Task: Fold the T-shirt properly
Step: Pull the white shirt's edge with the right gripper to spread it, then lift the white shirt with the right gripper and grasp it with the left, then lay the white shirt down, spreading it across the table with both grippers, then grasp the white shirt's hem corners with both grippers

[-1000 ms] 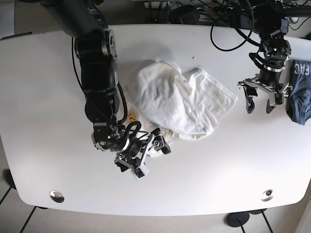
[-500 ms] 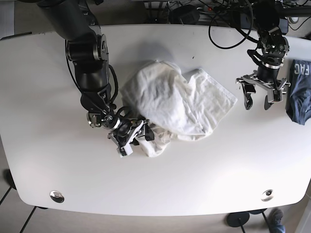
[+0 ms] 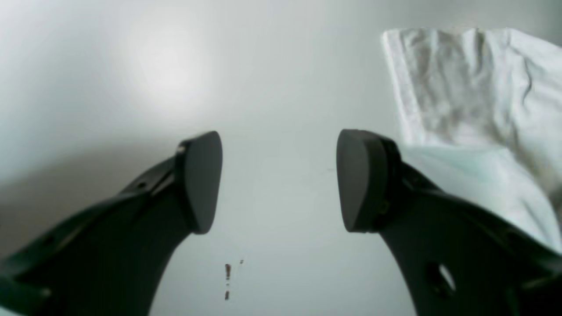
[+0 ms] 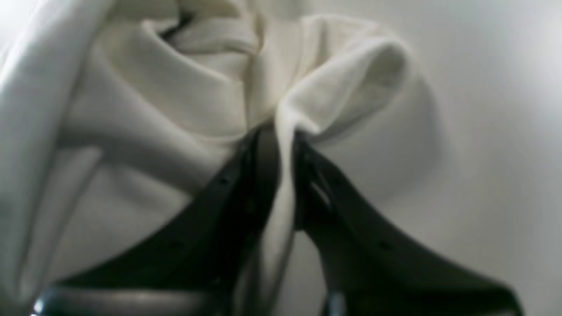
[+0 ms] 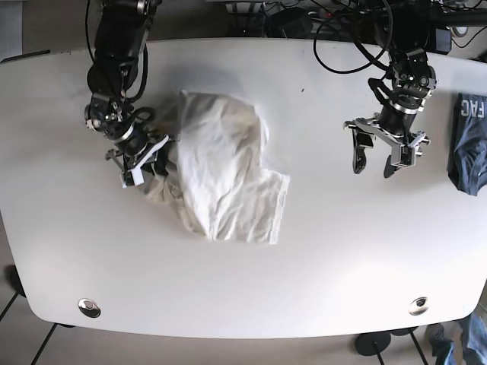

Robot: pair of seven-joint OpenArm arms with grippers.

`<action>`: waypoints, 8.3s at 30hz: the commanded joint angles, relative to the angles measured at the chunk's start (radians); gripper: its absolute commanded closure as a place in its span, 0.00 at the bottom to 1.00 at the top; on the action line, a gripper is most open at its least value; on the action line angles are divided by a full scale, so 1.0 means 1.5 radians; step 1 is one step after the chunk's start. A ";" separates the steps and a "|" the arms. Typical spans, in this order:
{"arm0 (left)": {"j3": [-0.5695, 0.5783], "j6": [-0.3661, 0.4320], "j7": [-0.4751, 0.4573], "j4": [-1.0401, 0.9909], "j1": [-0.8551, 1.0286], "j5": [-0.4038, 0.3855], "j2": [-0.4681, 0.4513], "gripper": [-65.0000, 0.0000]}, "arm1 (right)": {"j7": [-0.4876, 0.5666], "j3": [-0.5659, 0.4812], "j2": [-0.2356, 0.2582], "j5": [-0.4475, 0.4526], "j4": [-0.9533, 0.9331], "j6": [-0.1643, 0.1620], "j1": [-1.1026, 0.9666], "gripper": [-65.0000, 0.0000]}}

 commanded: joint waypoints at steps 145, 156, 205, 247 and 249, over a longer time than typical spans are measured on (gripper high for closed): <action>0.505 0.035 -0.318 -0.704 -0.407 0.042 0.172 0.91 | -0.401 -0.145 0.091 0.419 0.234 -0.073 0.747 0.97; 0.460 0.030 -0.318 -0.648 -0.400 0.042 0.124 1.00 | -0.401 -0.107 0.101 0.419 0.228 -0.073 0.746 0.97; -0.061 -0.152 0.181 0.037 -0.145 0.042 -0.106 1.00 | -0.142 0.100 0.034 0.176 0.193 -0.038 0.021 0.97; -0.163 -0.152 0.181 0.136 0.070 0.048 -0.034 1.00 | -0.065 -0.218 0.056 0.185 -0.321 -0.040 0.300 0.00; -0.163 -0.152 0.181 0.136 0.070 0.048 -0.034 1.00 | -0.063 -0.223 0.047 0.190 -0.321 -0.044 0.294 0.00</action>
